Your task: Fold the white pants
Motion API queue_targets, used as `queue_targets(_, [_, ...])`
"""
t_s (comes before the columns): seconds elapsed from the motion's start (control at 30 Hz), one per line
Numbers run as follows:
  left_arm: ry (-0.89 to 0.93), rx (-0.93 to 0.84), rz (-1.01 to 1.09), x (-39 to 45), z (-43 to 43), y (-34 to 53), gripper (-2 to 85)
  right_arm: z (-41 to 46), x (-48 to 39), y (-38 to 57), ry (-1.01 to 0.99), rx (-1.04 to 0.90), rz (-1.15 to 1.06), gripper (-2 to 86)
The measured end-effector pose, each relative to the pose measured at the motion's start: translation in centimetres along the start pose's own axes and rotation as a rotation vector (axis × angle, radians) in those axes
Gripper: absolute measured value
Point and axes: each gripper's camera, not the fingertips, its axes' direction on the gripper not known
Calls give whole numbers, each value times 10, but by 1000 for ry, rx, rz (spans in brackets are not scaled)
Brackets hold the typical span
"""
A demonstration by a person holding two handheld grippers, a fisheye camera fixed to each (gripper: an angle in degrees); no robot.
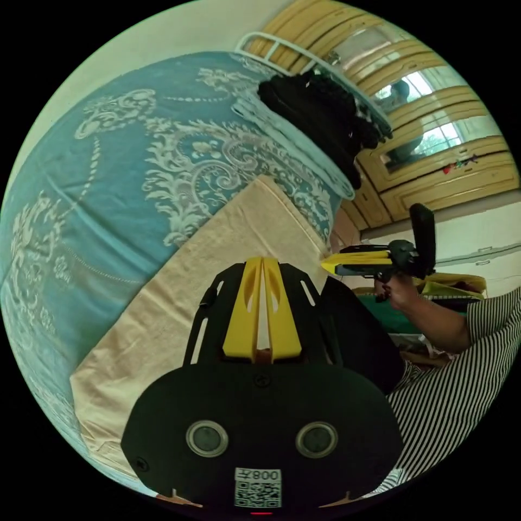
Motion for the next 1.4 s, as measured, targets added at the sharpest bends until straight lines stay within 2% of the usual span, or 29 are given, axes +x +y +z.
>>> queue_targets(0.17, [-129,161,-254,-73,-159,46,49,-3,-37,-27,-64,57,-91,1])
queue_targets(0.27, [-154,141,-400,-117,-214,57,68,18,-74,-66,-178,44,-214,1])
queue_targets(0.4, [-113,73,-430,-135,-252,45,68,58,-128,-120,-273,-15,-358,1])
queue_targets(0.57, [-84,182,-405,-86,-320,26,22,123,-196,-192,-324,-123,-505,2])
queue_targets(0.77, [-104,273,-389,-15,-392,4,9,184,-243,-238,-350,-239,-601,1])
queue_targets(0.93, [-60,316,-405,27,-448,-23,13,218,-270,-231,-394,-353,-686,1])
queue_targets(1.13, [-93,402,-446,76,-536,-73,58,234,-294,-197,-338,-345,-767,2])
queue_targets(1.2, [-119,395,-439,87,-558,-100,80,237,-301,-191,-305,-332,-795,1])
queue_targets(1.4, [-218,192,-443,114,-600,-174,106,253,-312,-188,-280,-324,-815,1])
